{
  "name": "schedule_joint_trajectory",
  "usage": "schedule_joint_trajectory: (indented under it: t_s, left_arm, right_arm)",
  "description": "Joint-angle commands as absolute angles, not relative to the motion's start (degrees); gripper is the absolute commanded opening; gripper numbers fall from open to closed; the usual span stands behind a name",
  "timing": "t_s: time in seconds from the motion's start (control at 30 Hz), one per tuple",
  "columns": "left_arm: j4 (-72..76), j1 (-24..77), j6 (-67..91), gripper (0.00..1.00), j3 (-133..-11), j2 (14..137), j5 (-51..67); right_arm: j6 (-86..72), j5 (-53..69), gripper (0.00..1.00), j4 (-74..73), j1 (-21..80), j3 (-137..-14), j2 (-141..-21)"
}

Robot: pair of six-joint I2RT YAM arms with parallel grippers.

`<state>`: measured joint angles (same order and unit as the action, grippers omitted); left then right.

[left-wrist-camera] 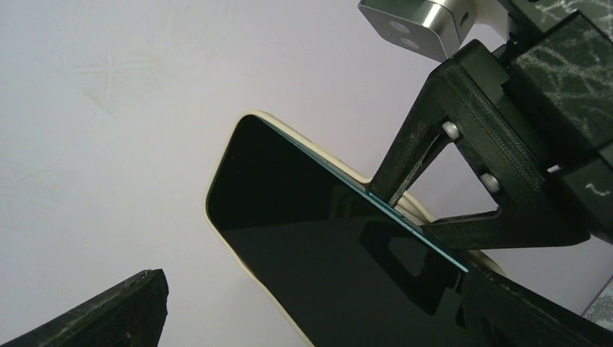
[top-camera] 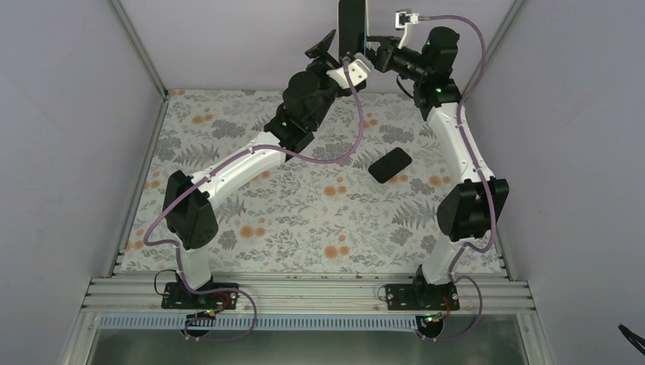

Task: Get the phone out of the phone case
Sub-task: Remove the phone case from the phone.

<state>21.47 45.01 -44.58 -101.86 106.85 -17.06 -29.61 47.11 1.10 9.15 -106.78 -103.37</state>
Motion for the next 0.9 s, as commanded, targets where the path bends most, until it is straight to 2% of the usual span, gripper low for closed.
schedule_joint_trajectory:
  t_s: [0.0, 0.6, 0.87]
  left_arm:
    - [20.16, 44.96, -44.96, 1.00, -101.97, 105.76, -15.11]
    - [22.88, 44.17, -45.00, 1.00, -99.96, 105.37, -17.23]
    - [17.65, 43.73, -44.38, 1.00, -99.80, 102.88, -12.11]
  right_arm:
    - [-28.74, 47.96, 0.03, 4.58, 11.17, -109.34, -101.99]
    - [-28.06, 48.26, 0.03, 4.38, 11.80, -109.03, -101.87]
    - [-27.61, 48.12, 0.03, 3.94, 11.85, -109.19, -101.94]
